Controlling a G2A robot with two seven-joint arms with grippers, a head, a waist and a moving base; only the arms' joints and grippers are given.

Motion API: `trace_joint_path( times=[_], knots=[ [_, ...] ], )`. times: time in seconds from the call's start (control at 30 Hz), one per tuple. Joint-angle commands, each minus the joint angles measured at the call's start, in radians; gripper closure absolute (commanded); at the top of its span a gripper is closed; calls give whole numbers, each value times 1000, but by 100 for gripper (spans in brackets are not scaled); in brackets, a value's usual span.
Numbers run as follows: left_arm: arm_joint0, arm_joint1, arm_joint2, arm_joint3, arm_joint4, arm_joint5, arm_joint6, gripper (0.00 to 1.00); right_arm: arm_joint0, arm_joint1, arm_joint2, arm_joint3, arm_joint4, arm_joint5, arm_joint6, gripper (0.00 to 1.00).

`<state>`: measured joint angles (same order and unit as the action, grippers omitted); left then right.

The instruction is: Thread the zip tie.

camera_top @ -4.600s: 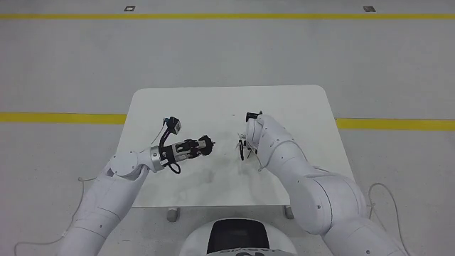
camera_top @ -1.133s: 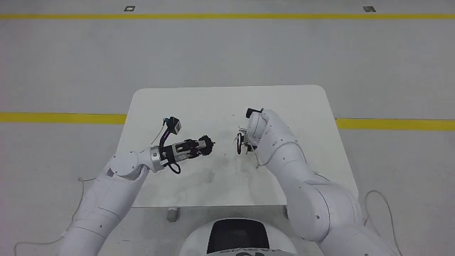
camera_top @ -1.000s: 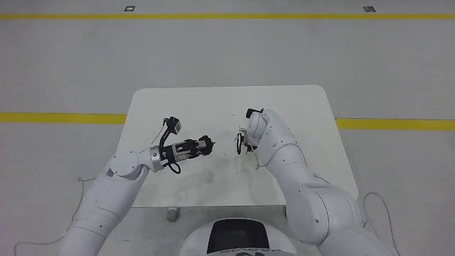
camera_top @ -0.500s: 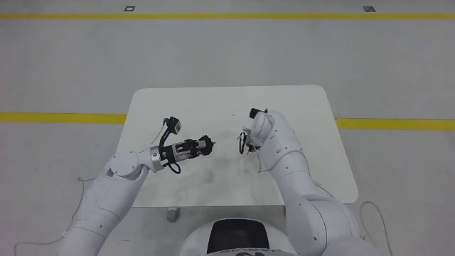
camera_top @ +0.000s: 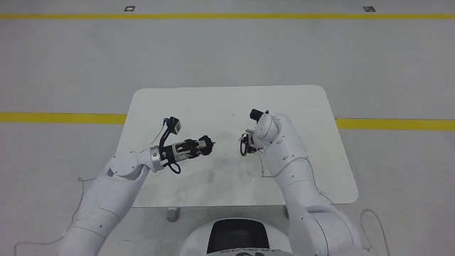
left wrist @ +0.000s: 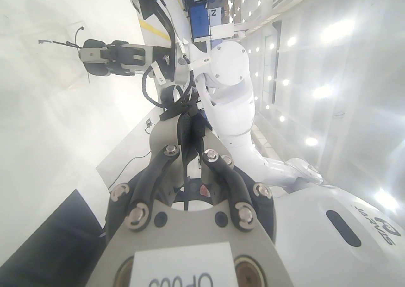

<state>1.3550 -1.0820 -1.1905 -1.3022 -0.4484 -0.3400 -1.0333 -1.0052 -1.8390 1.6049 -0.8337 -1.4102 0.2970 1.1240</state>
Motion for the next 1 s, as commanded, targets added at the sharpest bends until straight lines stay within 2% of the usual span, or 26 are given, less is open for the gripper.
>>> trace_joint_path(
  times=[0.0, 0.13, 0.97],
  knots=[
    [0, 0, 0, 0, 0, 0, 0, 100, -10, 4, 0, -19, 18, -17, 16, 100],
    [0, 0, 0, 0, 0, 0, 0, 100, -28, 14, 8, -54, 52, -55, 56, 100],
    [0, 0, 0, 0, 0, 0, 0, 100, -100, 62, -17, -194, 139, -66, 104, 100]
  ],
)
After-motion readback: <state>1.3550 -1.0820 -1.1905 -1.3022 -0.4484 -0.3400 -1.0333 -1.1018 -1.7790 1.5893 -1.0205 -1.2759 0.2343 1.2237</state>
